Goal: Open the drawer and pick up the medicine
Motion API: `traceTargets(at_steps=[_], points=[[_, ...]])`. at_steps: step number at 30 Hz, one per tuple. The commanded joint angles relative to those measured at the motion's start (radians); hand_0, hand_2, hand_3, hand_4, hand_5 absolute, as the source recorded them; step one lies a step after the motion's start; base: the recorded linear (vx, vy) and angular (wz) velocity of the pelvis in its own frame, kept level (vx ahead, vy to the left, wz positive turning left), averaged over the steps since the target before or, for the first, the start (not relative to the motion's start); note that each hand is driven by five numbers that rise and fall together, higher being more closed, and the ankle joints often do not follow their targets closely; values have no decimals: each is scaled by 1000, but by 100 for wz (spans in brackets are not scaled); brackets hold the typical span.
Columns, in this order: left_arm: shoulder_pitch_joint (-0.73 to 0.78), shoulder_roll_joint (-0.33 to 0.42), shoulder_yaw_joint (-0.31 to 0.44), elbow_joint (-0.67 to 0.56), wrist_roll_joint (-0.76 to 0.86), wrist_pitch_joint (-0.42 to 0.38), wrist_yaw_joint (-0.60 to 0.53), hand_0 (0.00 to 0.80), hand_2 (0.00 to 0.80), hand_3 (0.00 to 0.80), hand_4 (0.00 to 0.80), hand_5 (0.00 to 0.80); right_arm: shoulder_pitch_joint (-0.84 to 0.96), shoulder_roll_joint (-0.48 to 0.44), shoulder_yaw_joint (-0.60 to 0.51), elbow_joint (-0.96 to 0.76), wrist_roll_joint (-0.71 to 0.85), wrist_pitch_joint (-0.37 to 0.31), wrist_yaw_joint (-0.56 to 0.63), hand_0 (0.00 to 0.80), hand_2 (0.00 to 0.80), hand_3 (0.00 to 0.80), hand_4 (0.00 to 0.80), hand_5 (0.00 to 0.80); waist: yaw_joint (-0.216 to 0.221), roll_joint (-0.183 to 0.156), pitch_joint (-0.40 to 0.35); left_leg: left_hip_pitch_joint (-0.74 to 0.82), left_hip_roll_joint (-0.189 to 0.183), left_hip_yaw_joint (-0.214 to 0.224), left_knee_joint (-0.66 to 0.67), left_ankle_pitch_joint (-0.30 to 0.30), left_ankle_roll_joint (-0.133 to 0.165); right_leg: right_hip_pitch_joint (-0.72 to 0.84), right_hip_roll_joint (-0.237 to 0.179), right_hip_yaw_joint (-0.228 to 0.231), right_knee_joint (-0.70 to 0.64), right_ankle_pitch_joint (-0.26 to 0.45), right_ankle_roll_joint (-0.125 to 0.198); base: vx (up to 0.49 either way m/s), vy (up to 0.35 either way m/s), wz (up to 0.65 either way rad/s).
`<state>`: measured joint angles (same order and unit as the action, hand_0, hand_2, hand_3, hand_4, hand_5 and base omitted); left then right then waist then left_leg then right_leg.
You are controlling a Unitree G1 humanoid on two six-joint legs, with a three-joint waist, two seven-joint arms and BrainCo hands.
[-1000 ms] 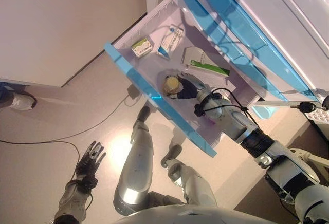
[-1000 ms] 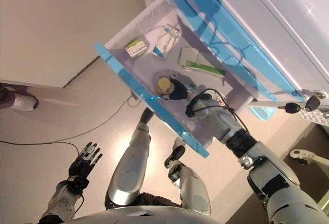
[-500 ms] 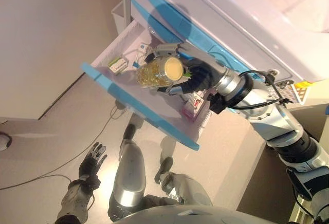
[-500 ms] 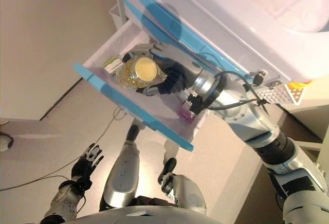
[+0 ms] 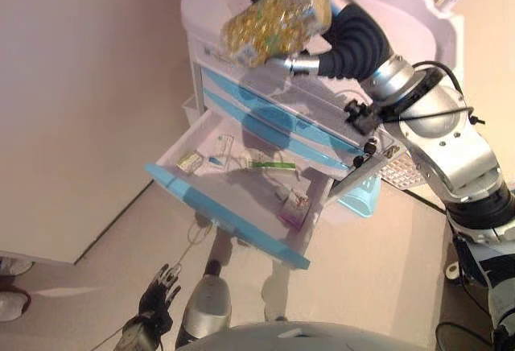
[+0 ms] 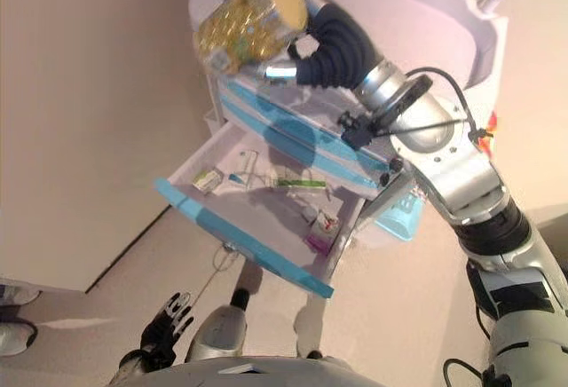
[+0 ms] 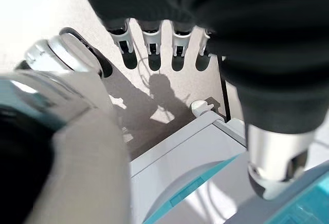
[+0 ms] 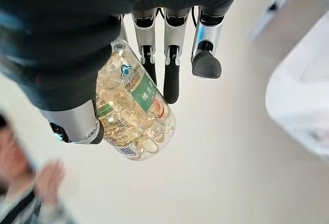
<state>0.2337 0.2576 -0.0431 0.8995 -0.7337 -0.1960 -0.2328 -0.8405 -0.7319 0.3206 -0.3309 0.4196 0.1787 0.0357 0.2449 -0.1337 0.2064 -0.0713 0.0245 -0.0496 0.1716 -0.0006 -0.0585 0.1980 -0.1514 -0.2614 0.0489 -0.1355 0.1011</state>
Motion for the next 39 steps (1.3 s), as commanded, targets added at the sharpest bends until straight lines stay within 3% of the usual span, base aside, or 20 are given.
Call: traceTargets(at_steps=[1, 9, 18, 27, 36, 37, 38, 39], points=[[41, 17, -5, 26, 50, 8, -7, 0, 0, 0, 0, 0, -99, -4, -52, 97, 38, 1, -127, 800, 800, 800, 800, 800, 30, 16, -52, 134, 17, -45, -98, -34, 17, -47, -34, -19, 43, 95, -4, 78, 61, 6], [56, 24, -16, 15, 48, 43, 10, 0, 0, 0, 0, 0, -273, -22, 26, 542, 15, 107, -296, 800, 800, 800, 800, 800, 61, 39, -68, 149, 3, -59, -91, -27, 18, -16, -55, -55, 42, 97, -4, 76, 80, 10], [53, 60, -35, 18, 37, 74, 23, 0, 0, 0, 0, 0, -437, -84, 199, 1036, -73, 189, -216, 800, 800, 800, 800, 800, 98, 44, -51, 155, -8, -74, -71, -33, 22, 3, -70, -81, 53, 98, -3, 51, 51, 8], [53, 80, -37, 27, 31, 79, 24, 0, 0, 0, 0, 0, -433, -76, 275, 1253, -201, 256, -50, 800, 800, 800, 800, 800, 117, 42, -35, 155, -13, -79, -61, -38, 28, 8, -78, -83, 57, 100, 4, 25, 19, 2], [56, 99, -49, 22, 28, 84, 16, 0, 0, 0, 0, 0, -414, -59, 290, 1337, -298, 230, 10, 800, 800, 800, 800, 800, 128, 41, -27, 157, -13, -84, -58, -42, 34, 12, -76, -79, 58, 100, 9, 0, 0, 0], [56, 99, -49, 22, 29, 84, 16, 0, 0, 0, 0, 0, -414, -59, 291, 1338, -304, 229, 10, 678, 678, 678, 678, 678, 129, 41, -27, 157, -13, -84, -58, -42, 34, 12, -76, -79, 58, 100, 9, 0, 0, 0], [56, 101, -50, 23, 30, 86, 14, 0, 0, 0, 0, 0, -417, -59, 292, 1341, -311, 231, 2, 0, 0, 0, 0, 0, 129, 41, -27, 157, -12, -84, -60, -41, 34, 12, -75, -79, 58, 101, 10, 0, 0, 0], [59, 102, -51, 23, 30, 86, 10, 0, 0, 0, 0, 0, -419, -61, 294, 1345, -317, 222, 0, 0, 0, 0, 0, 0, 129, 41, -28, 159, -12, -84, -62, -40, 34, 13, -75, -79, 57, 101, 11, 0, 0, 0]])
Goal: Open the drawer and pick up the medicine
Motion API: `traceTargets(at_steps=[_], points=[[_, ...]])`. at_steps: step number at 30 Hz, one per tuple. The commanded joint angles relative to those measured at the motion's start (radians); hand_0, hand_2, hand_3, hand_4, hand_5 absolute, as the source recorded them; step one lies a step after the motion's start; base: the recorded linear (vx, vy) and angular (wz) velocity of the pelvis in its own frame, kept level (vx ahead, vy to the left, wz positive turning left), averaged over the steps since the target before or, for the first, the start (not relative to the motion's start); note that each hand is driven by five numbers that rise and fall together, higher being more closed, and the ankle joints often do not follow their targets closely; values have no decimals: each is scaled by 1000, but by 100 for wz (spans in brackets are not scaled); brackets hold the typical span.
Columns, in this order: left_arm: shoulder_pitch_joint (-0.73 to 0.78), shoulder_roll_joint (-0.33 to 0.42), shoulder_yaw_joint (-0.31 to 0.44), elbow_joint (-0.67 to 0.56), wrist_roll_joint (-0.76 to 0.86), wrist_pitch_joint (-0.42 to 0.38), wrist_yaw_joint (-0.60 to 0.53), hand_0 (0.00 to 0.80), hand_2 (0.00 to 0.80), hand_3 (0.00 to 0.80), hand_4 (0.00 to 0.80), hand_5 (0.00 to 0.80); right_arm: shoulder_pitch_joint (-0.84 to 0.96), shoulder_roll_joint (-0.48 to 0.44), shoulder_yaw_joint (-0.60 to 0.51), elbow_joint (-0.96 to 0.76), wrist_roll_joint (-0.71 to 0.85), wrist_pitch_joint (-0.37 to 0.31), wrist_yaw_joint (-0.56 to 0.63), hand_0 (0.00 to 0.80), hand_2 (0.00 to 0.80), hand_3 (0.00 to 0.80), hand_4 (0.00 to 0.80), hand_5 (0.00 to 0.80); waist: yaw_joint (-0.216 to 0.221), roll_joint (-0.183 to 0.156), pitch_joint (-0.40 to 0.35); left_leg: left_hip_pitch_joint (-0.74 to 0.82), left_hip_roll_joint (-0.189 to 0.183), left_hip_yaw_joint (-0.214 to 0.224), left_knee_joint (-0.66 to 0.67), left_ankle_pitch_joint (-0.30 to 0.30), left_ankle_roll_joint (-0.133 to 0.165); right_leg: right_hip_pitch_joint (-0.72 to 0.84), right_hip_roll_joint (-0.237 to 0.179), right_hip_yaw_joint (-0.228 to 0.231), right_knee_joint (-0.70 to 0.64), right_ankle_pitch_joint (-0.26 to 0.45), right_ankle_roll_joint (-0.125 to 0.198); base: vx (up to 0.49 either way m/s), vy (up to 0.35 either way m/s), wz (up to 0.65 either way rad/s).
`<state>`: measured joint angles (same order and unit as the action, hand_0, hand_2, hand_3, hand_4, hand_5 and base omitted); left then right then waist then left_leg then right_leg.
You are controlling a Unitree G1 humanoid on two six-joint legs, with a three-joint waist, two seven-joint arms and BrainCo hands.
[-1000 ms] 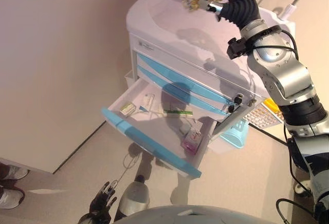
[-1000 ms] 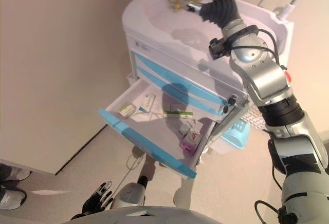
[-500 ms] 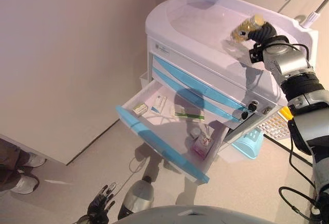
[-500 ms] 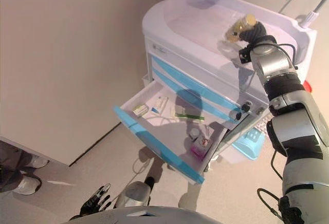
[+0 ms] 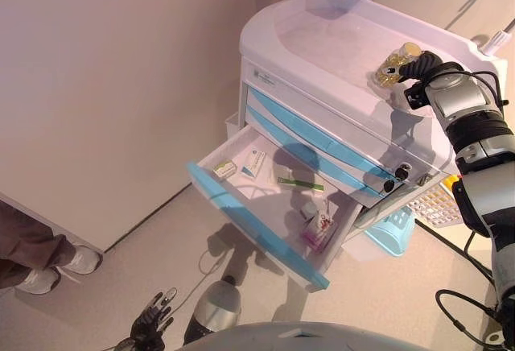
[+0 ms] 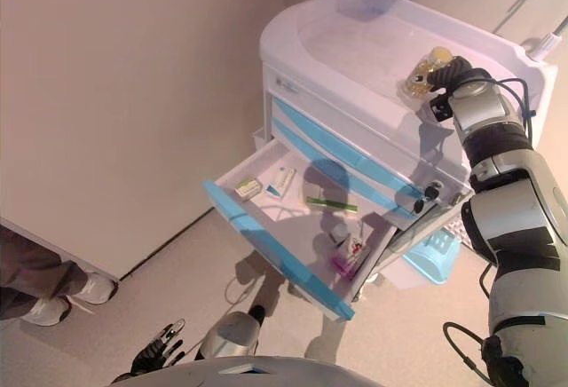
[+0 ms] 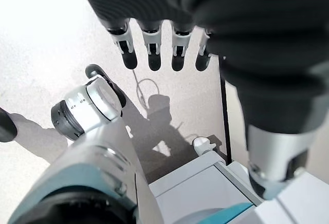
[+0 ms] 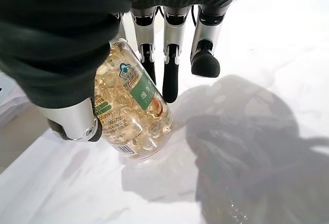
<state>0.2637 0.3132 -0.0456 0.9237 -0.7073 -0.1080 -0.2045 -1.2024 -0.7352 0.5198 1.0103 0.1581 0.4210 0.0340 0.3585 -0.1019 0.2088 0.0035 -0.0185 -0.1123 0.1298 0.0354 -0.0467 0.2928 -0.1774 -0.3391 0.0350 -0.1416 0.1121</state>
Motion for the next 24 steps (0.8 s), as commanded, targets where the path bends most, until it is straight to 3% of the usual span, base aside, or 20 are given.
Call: traceTargets(at_steps=[1, 13, 24], points=[[32, 46, -49, -4, 4, -2, -18, 0, 0, 0, 0, 0, -57, -59, 96, 3, -60, -31, -5, 0, 0, 0, 0, 0, 15, 10, -31, 85, 31, -22, -21, -76, 22, -82, -48, 0, 70, 108, 0, 0, 0, 0], [44, 51, -55, -37, -7, 5, -16, 0, 0, 0, 0, 0, -101, -102, 119, -125, -39, -90, -186, 0, 0, 0, 0, 0, 4, 2, -40, 86, 37, -13, -33, -69, 20, -91, -45, 6, 66, 114, 4, 0, 0, 0], [45, 51, -53, -48, -18, 5, -22, 0, 0, 0, 0, 0, -165, -165, 107, -305, 71, -91, -399, 0, 0, 0, 0, 0, -22, 1, -44, 84, 43, 4, -35, -68, 19, -104, -48, 14, 67, 118, 4, -44, -7, -1]])
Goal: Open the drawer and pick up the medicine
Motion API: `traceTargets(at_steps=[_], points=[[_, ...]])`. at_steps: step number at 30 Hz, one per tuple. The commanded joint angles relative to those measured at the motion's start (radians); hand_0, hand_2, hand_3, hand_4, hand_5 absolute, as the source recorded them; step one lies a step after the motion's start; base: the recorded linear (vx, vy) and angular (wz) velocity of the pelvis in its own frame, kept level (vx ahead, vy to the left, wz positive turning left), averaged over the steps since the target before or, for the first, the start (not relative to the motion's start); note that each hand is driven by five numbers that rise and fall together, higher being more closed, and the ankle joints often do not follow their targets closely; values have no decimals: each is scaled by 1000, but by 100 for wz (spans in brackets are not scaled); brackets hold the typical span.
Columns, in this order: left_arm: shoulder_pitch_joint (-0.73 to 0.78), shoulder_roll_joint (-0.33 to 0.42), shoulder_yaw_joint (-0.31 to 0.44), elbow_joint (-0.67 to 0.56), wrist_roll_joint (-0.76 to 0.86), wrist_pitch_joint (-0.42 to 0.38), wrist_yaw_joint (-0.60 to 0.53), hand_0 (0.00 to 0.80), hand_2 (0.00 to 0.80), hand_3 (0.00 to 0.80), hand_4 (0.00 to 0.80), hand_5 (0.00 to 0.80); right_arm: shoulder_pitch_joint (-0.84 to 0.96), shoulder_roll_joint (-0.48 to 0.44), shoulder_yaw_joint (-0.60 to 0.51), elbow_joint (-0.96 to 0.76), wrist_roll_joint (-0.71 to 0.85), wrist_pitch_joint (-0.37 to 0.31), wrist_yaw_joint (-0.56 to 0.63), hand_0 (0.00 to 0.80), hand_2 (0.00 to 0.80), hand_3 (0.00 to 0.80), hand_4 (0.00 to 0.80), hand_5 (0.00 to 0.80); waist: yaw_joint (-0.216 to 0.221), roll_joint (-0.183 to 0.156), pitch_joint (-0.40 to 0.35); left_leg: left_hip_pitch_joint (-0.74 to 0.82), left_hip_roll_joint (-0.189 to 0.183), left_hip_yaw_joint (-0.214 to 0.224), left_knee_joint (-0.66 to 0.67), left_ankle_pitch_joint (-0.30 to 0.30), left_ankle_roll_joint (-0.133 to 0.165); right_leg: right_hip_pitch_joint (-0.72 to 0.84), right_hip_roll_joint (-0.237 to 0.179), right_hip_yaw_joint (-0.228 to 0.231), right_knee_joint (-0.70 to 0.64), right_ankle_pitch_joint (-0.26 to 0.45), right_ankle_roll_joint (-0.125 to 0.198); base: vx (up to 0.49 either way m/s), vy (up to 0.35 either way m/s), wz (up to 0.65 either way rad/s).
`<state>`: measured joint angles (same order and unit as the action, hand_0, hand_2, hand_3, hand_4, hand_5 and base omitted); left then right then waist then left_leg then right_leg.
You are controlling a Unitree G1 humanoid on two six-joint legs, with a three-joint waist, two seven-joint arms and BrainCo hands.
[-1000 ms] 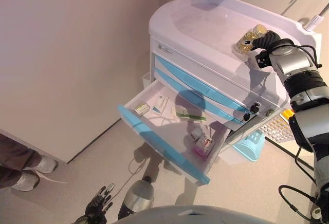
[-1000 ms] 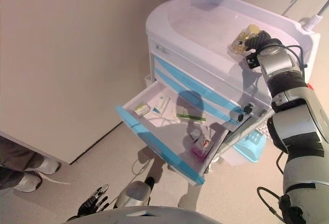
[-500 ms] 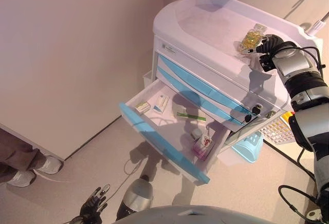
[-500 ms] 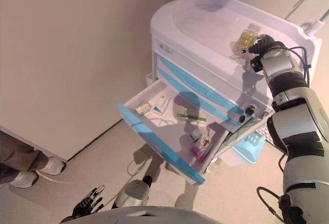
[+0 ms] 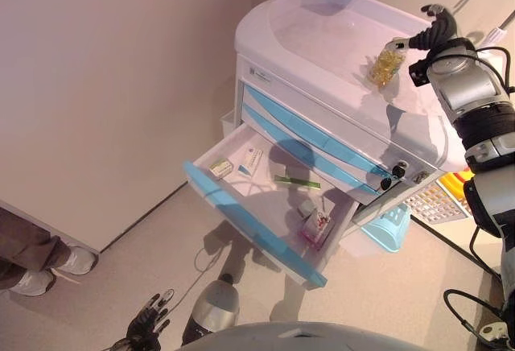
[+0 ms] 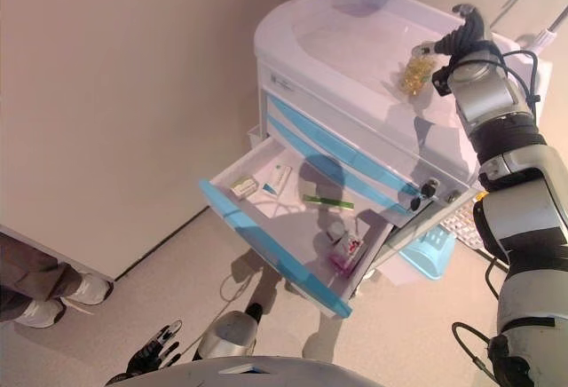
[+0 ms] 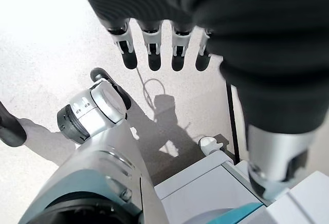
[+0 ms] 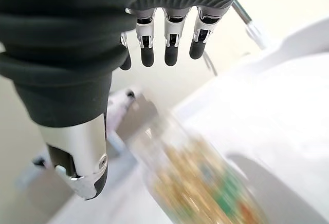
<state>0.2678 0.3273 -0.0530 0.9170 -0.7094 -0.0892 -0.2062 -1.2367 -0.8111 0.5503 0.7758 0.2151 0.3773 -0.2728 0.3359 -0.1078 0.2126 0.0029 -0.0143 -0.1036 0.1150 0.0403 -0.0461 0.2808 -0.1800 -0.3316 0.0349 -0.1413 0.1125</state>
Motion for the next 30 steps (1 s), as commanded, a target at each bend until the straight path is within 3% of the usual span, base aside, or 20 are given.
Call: traceTargets(at_steps=[1, 6, 10, 13, 15, 17, 22, 30], points=[[41, 35, -44, -43, -16, -17, -24, 0, 0, 0, 0, 0, -140, -100, 66, -102, 27, -56, -134, 0, 0, 0, 0, 0, -6, 7, -51, 86, 40, 0, -22, -72, 18, -94, -45, 10, 65, 119, 5, -56, -9, -4], [45, 21, -39, -48, -19, -38, -34, 0, 0, 0, 0, 0, -159, -149, 23, -260, -68, -92, -260, 0, 0, 0, 0, 0, -35, 9, -65, 88, 46, 22, -33, -72, 19, -108, -45, 26, 63, 121, 8, -70, -17, -13], [47, 13, -29, -69, -9, -53, -43, 0, 0, 0, 0, 0, -138, -212, -6, -521, -148, -110, -261, 0, 0, 0, 0, 0, -67, 9, -83, 84, 52, 43, -39, -71, 19, -123, -43, 45, 60, 122, 13, -67, -37, -12], [42, 9, -11, -78, 14, -61, -57, 0, 0, 0, 0, 0, -66, -239, -38, -757, -89, -208, -144, 0, 0, 0, 0, 0, -97, 9, -95, 78, 58, 61, -46, -69, 17, -137, -42, 61, 54, 123, 16, -90, -58, -17], [29, 6, -6, -82, 39, -56, -68, 0, 0, 0, 0, 0, 1, -246, -56, -894, -26, -231, -75, 0, 0, 0, 0, 0, -114, 10, -101, 76, 61, 72, -52, -68, 15, -146, -41, 74, 48, 125, 16, -88, -62, -26], [15, 6, -19, -85, 63, -53, -63, 0, 0, 0, 0, 0, 86, -222, -71, -1010, -97, -250, 14, 0, 0, 0, 0, 0, -133, 14, -106, 73, 65, 87, -54, -69, 12, -157, -39, 88, 47, 126, 16, -93, -49, -23], [-45, 13, -93, -50, 199, -74, -36, 0, 0, 0, 0, 0, 244, -143, -41, -1155, -163, -387, 180, 0, 0, 0, 0, 0, -173, 29, -112, 73, 78, 121, -58, -71, 7, -170, -34, 118, 38, 130, 14, -73, -31, -22], [-159, 79, -233, -69, 471, -105, 54, 0, 0, 0, 0, 0, 499, -19, 10, -1302, -95, -448, 362, 0, 0, 0, 0, 0, -250, 58, -125, 81, 92, 175, -68, -77, -1, -197, -29, 173, 26, 142, 20, -61, -11, -26]])
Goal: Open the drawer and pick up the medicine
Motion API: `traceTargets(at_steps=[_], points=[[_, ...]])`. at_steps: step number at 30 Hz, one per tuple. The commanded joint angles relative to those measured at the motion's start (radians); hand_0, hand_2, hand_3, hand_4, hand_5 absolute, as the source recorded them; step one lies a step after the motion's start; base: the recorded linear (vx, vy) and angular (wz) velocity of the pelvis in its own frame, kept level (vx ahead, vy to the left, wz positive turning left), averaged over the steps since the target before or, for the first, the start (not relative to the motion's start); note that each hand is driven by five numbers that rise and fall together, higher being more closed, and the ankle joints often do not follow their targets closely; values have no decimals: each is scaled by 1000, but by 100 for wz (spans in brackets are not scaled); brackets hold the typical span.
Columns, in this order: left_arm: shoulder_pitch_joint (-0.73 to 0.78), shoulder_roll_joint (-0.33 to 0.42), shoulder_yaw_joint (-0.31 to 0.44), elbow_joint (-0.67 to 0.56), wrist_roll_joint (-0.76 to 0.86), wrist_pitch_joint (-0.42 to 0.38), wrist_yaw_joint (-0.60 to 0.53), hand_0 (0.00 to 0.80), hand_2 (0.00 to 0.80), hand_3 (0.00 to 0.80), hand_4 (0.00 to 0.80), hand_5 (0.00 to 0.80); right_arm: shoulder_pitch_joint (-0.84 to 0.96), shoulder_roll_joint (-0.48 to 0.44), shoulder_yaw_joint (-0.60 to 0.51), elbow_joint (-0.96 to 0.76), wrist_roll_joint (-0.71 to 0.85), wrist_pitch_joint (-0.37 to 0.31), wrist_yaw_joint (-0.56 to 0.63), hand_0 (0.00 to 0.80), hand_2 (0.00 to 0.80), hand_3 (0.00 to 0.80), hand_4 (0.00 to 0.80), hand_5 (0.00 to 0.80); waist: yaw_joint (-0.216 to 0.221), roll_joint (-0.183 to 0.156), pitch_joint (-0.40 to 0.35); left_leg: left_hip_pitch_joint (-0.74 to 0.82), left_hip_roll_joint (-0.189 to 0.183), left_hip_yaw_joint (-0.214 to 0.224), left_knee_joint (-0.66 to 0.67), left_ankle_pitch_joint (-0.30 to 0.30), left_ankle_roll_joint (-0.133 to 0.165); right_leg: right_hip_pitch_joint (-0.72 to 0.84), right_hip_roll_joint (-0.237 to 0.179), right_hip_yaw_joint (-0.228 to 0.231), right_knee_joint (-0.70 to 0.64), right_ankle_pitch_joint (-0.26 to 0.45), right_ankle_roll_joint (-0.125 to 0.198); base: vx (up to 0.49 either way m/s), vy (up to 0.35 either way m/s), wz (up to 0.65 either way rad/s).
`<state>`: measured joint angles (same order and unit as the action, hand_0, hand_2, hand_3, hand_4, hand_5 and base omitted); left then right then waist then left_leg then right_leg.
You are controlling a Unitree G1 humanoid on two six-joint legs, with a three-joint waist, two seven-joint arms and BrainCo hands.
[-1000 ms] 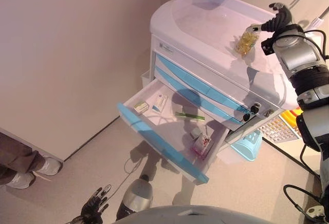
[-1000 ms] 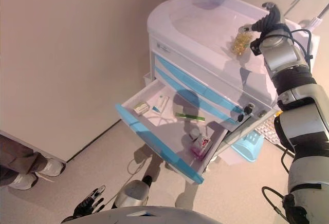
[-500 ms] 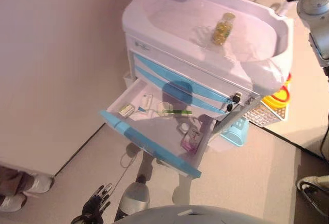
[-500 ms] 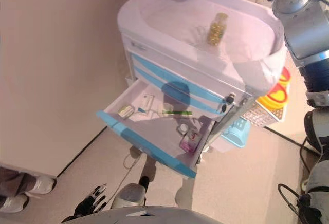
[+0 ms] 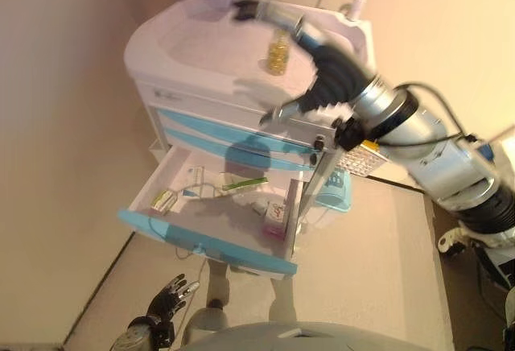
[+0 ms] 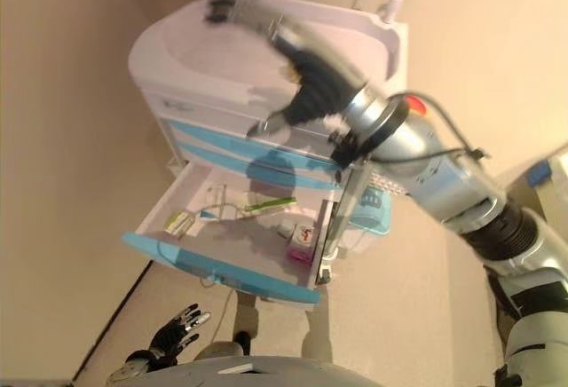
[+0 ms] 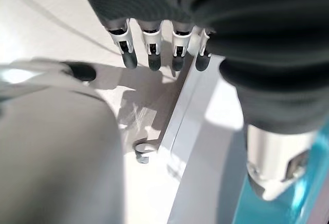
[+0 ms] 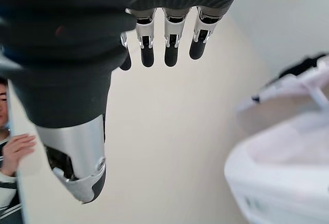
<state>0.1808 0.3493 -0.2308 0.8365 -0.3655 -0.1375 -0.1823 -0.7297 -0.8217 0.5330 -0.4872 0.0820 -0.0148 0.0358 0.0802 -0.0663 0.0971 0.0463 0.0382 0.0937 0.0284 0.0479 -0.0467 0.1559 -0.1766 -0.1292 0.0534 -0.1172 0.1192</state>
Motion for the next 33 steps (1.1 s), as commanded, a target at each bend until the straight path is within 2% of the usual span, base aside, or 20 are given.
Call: traceTargets(at_steps=[1, 5, 8, 10, 12, 15, 18, 21, 25, 30, 33], points=[[-87, 69, -74, 5, 156, -51, 41, 0, 0, 0, 0, 0, 23, -8, 36, -51, 56, -54, 76, 0, 0, 0, 0, 0, -5, 20, -10, 40, 43, -13, 16, -84, -2, -76, -32, -24, 5, 120, 15, -36, -21, -31], [-140, 92, -150, 33, 275, -35, 45, 0, 0, 0, 0, 0, 165, -3, 53, -44, 134, -82, 178, 0, 0, 0, 0, 0, -49, 32, -12, 44, 51, 21, 16, -85, -3, -92, -31, 4, 2, 128, 21, -16, -19, -28], [-168, 93, -203, 85, 357, -31, 47, 0, 0, 0, 0, 0, 247, 3, 63, -43, 274, -86, 276, 0, 0, 0, 0, 0, -83, 38, -1, 43, 54, 46, 31, -95, -2, -109, -30, 28, 8, 129, 24, -15, -17, -18], [-191, 102, -272, 128, 485, -45, 86, 0, 0, 0, 0, 0, 300, 10, 82, -35, 427, -55, 380, 0, 0, 0, 0, 0, -117, 42, 13, 39, 55, 68, 56, -107, -1, -126, -29, 53, 18, 129, 25, -17, -10, -28], [-221, 116, -326, 140, 544, -52, 127, 0, 0, 0, 0, 0, 337, 17, 116, -19, 506, -60, 495, 0, 0, 0, 0, 0, -142, 47, 32, 31, 52, 85, 75, -117, 2, -145, -28, 78, 28, 128, 28, -44, 13, -30], [-284, 122, -378, 140, 544, -39, 150, 0, 0, 0, 0, 0, 374, 20, 156, -5, 651, 30, 556, 0, 0, 0, 0, 0, -172, 54, 62, 14, 49, 100, 103, -128, 6, -177, -30, 110, 48, 129, 31, -42, 35, -33], [-327, 103, -407, 169, 534, -31, 202, 0, 0, 0, 0, 0, 451, 81, 157, 44, 806, 138, 593, 0, 0, 0, 0, 0, -204, 64, 89, 1, 45, 117, 124, -136, 8, -207, -32, 142, 63, 132, 33, -32, 73, -31], [-386, 93, -418, 212, 495, -32, 297, 0, 0, 0, 0, 0, 540, 140, 160, 92, 821, 187, 679, 0, 0, 0, 0, 0, -247, 73, 132, -26, 41, 144, 149, -145, 9, -258, -33, 184, 83, 135, 38, -111, 120, -41], [-455, 129, -391, 237, 404, -55, 328, 0, 0, 0, 0, 0, 585, 112, 164, 111, 766, 170, 826, 0, 0, 0, 0, 0, -287, 67, 189, -65, 43, 176, 196, -159, 9, -307, -33, 225, 99, 146, 41, -106, 62, -32], [-524, 220, -322, 271, 242, -104, 308, 0, 0, 0, 0, 0, 598, 51, 154, 142, 780, 196, 926, 0, 0, 0, 0, 0, -327, 45, 262, -113, 49, 221, 280, -187, 13, -357, -29, 274, 110, 165, 41, -88, 53, -33], [-568, 283, -272, 285, 124, -123, 275, 0, 0, 0, 0, 0, 643, 30, 122, 188, 759, 187, 981, 0, 0, 0, 0, 0, -352, 28, 313, -178, 68, 238, 377, -215, 17, -416, -21, 303, 144, 171, 31, -109, 40, -26]])
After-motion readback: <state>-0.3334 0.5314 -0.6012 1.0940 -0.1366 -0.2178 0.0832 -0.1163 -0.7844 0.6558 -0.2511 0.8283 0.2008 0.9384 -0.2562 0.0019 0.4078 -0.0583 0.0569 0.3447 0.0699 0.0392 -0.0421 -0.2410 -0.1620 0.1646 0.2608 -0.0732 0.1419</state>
